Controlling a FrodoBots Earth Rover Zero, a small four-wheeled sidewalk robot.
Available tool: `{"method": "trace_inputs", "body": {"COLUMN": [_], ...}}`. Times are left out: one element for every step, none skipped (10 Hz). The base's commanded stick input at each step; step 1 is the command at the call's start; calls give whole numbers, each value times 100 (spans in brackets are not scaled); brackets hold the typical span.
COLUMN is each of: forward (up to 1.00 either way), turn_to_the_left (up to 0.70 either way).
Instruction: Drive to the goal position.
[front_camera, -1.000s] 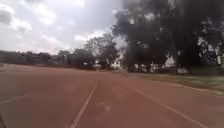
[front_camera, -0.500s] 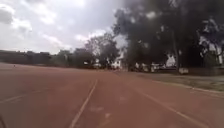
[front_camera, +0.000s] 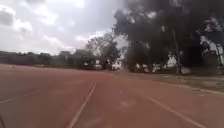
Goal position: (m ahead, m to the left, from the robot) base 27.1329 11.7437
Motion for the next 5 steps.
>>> {"method": "trace_inputs", "body": {"forward": [70, 70, 70, 70, 70], "turn_to_the_left": [0, 0, 0, 0, 0]}}
